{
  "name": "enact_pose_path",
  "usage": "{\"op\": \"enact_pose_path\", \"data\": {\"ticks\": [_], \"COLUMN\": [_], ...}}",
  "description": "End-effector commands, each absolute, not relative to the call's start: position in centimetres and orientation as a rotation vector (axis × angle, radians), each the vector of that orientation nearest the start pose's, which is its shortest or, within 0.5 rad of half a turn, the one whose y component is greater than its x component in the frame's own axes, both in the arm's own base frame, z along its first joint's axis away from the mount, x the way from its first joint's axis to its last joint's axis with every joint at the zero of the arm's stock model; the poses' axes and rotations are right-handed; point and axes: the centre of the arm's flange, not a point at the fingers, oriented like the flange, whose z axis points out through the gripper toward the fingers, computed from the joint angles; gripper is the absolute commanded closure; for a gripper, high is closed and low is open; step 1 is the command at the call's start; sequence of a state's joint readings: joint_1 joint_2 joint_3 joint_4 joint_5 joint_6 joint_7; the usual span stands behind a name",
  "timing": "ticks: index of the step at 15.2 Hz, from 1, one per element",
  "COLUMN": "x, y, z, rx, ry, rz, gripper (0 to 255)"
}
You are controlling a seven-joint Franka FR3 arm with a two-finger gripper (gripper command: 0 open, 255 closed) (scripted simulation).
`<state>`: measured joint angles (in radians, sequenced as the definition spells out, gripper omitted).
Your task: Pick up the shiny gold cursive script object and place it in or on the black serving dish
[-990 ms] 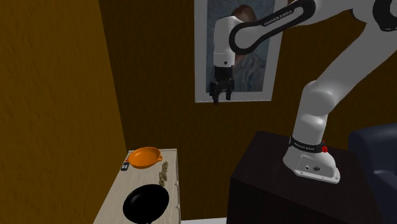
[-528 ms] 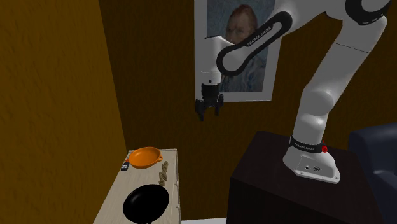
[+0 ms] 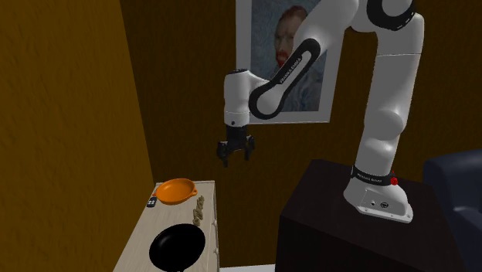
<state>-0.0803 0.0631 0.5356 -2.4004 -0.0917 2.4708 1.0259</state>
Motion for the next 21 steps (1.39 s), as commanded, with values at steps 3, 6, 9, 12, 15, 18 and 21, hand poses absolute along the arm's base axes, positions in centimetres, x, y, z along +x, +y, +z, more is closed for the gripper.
{"op": "enact_pose_path", "data": {"ticks": [3, 6, 9, 12, 15, 18, 21], "x": [47.2, 49.3, 51.6, 53.9, 56.3, 57.3, 57.4], "y": [24.3, 25.8, 27.2, 28.5, 29.7, 30.1, 30.0], "z": [25.3, 22.4, 19.5, 16.6, 13.8, 12.2, 10.7], "rx": [-3.016, -2.99, -2.962, -2.931, -2.898, -2.886, -2.886], "ry": [0.894, 0.975, 1.056, 1.136, 1.215, 1.243, 1.243], "rz": [-0.064, -0.075, -0.087, -0.098, -0.109, -0.113, -0.113], "gripper": [0, 0, 0, 0, 0, 0, 0]}}
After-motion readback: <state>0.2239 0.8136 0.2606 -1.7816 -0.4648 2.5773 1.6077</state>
